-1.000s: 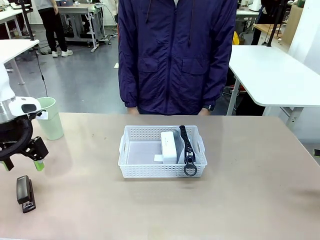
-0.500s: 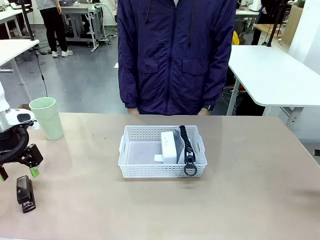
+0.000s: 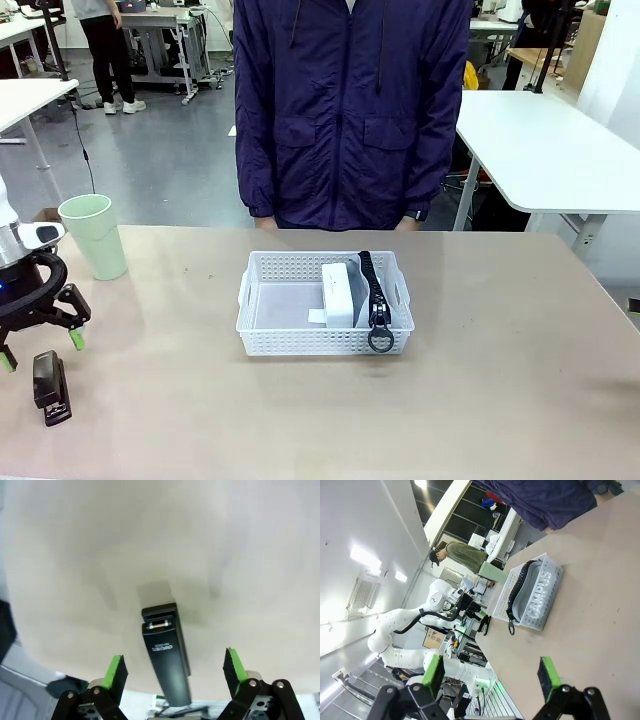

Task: Efficiently arrange items inside the basket to fit them all.
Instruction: Pick up the Stapler and place it inside the Organizing basket.

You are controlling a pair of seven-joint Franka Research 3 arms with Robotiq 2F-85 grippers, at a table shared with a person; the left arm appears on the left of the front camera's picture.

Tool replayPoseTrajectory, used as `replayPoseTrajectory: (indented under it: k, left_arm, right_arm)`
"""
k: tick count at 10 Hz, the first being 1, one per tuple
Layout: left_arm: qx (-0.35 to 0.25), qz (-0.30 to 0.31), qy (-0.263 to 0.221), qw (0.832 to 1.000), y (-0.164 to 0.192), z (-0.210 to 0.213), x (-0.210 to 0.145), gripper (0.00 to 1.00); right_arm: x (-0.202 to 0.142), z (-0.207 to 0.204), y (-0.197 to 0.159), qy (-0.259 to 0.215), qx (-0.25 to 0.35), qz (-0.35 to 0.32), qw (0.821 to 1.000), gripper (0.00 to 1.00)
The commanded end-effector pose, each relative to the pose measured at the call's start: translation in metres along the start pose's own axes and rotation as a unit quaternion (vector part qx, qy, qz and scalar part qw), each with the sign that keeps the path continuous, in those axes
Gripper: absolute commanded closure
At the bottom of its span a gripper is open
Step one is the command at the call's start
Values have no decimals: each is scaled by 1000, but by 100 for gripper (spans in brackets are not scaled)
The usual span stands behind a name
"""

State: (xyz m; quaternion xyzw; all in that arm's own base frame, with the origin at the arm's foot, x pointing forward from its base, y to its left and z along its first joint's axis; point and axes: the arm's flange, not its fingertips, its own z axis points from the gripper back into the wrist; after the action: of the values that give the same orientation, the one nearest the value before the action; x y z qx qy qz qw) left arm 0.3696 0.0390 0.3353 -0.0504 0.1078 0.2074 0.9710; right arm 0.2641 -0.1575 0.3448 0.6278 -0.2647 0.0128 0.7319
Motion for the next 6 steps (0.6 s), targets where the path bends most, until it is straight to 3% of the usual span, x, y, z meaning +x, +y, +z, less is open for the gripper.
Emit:
replayPoseTrajectory:
  k: [1, 2, 3, 5, 6]
  left_arm:
    - [-39, 28, -29, 998, 11, -31, -50, 0]
    - [-73, 18, -13, 997, 10, -28, -48, 0]
    - [-18, 18, -7, 1000, -2, 3, 1, 0]
    - [-41, 28, -7, 999, -6, 6, 1, 0]
    - [-16, 14, -15, 1000, -5, 5, -1, 0]
  right_arm:
    - [1, -1, 5, -6, 6, -3, 1000, 0]
    - [1, -1, 5, -6, 6, -3, 1000, 0]
    - [1, -1, 5, -6, 6, -3, 1000, 0]
    - [1, -1, 5, -6, 6, -3, 1000, 0]
    - [1, -1, 5, -6, 6, -3, 1000, 0]
